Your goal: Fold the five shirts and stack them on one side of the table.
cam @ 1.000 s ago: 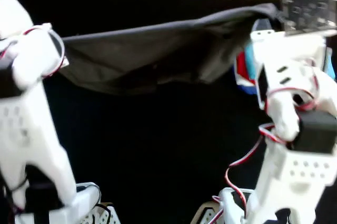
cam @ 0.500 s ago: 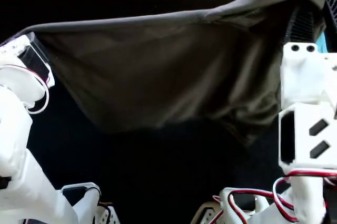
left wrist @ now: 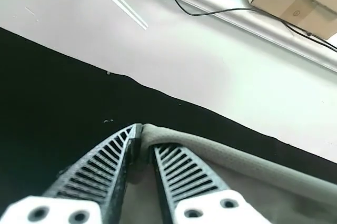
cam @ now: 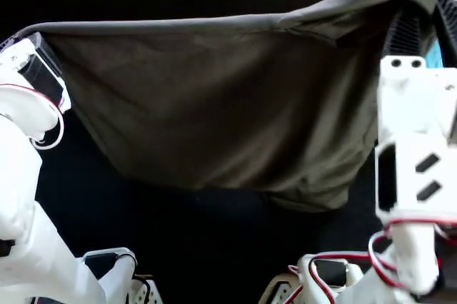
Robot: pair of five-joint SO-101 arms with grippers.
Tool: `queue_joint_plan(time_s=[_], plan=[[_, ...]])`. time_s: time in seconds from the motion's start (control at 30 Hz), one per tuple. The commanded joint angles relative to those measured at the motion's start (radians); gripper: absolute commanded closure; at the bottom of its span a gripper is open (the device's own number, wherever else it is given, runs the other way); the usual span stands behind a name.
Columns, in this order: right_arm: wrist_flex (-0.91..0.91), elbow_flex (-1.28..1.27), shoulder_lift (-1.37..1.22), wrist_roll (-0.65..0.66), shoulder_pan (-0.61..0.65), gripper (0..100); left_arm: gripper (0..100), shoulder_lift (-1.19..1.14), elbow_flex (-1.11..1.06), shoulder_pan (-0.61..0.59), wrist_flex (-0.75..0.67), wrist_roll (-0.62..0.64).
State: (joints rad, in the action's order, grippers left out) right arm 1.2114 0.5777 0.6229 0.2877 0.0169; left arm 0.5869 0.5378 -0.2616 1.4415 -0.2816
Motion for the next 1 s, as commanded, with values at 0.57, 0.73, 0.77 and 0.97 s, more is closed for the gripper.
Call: queue_joint_plan(time_s=[0.57, 0.73, 0.77, 0.97], plan=[[0.082, 0.021, 0.226, -0.173, -0.010, 99.2, 99, 0.012, 0.463, 0.005, 0.137, -0.006], [0.087, 0.022, 0.321, -0.169, -0.013, 99.2, 99, 0.012, 0.518, 0.005, 0.166, -0.005], [0.084, 0.021, 0.329, -0.158, -0.013, 99.2, 99, 0.012, 0.518, 0.005, 0.169, -0.005], [0.071, 0.019, 0.225, -0.153, -0.010, 99.2, 99, -0.001, 0.469, 0.005, 0.167, -0.005]])
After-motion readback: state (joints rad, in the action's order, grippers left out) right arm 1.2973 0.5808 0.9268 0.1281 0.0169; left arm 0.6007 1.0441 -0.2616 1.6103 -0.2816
